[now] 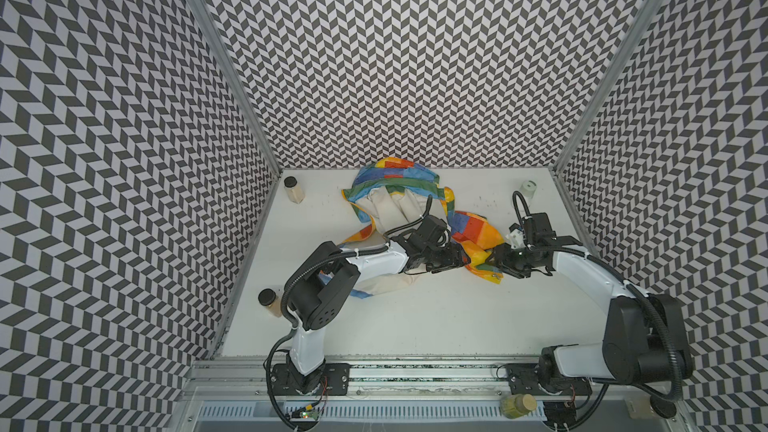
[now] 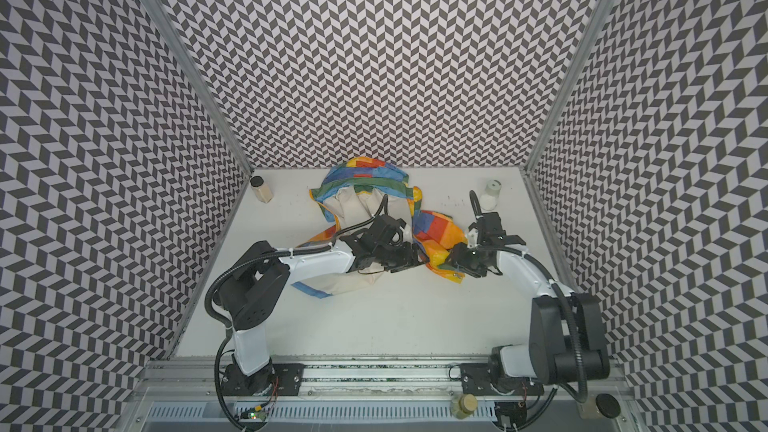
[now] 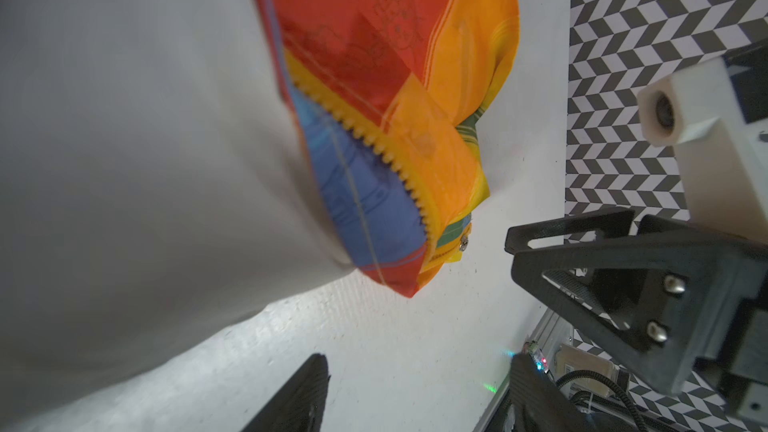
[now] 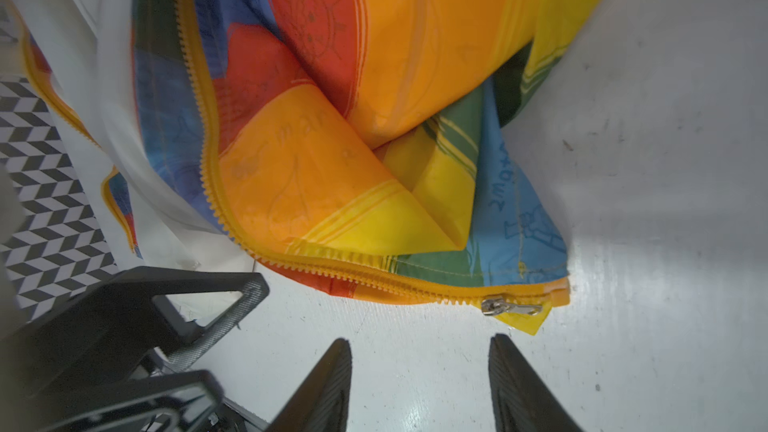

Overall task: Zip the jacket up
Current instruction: 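Grasp the zipper edges with both grippers and bring them toward each other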

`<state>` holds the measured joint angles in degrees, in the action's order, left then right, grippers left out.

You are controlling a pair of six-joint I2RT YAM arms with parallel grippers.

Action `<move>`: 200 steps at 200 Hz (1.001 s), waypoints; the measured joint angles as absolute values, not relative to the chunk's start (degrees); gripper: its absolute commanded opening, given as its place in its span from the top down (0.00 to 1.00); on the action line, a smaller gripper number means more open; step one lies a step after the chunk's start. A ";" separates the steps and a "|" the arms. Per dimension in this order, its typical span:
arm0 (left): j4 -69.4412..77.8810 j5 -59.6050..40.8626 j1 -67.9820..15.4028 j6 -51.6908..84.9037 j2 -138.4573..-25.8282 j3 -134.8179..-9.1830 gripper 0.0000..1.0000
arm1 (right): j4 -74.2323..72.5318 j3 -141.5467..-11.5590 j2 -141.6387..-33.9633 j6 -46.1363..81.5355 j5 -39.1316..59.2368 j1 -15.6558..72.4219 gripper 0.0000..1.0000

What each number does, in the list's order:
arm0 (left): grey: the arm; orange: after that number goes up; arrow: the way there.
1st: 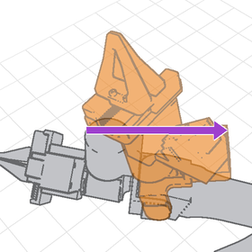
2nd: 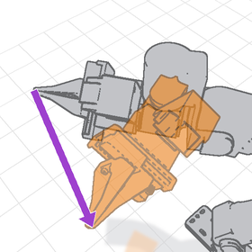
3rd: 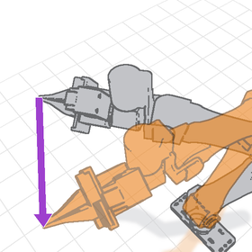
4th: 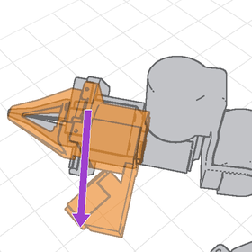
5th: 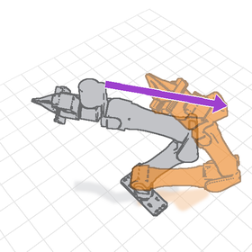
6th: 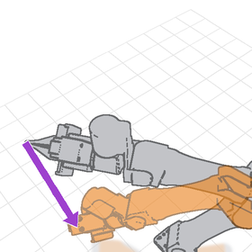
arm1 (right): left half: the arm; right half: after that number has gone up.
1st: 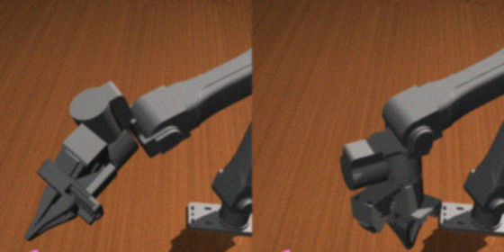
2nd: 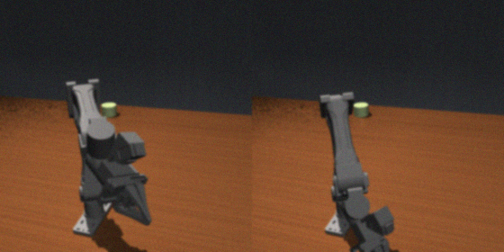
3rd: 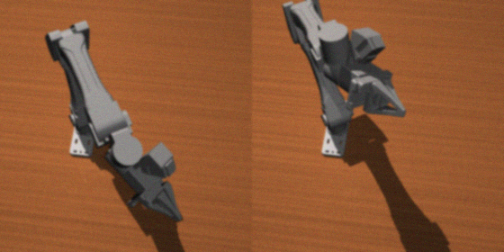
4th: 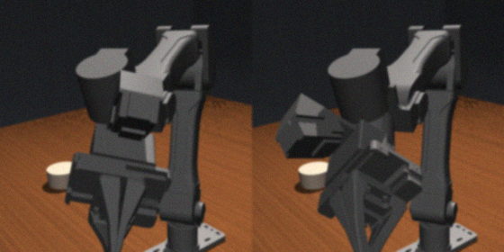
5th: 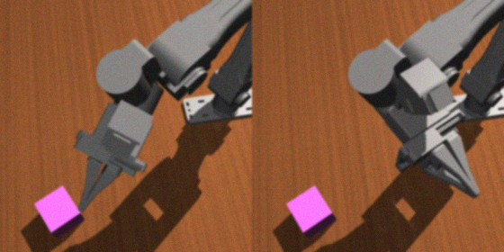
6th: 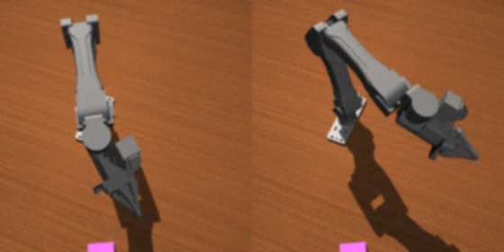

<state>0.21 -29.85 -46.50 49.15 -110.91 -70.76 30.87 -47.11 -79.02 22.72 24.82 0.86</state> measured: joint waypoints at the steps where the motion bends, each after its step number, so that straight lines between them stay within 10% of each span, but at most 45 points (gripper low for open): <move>1: 0.25 -29.87 -46.57 49.15 -111.04 -70.87 0.30 | 30.89 -47.05 -78.87 22.72 24.93 0.67 0.46; 34: 1.04 -30.65 -48.14 49.06 -117.03 -73.80 0.32 | 30.98 -46.87 -76.42 22.52 25.80 -1.23 0.44; 62: 0.12 -30.65 -48.42 48.29 -120.14 -76.60 0.74 | 31.31 -46.87 -75.35 22.48 27.16 -1.48 0.46; 92: -5.32 -29.65 -47.90 44.58 -118.93 -81.14 0.97 | 31.53 -46.87 -74.76 22.65 29.04 -1.41 0.49; 200: -20.18 -32.93 -30.72 33.58 -103.61 -75.00 0.99 | 34.37 -60.82 -77.78 24.05 21.98 25.23 0.66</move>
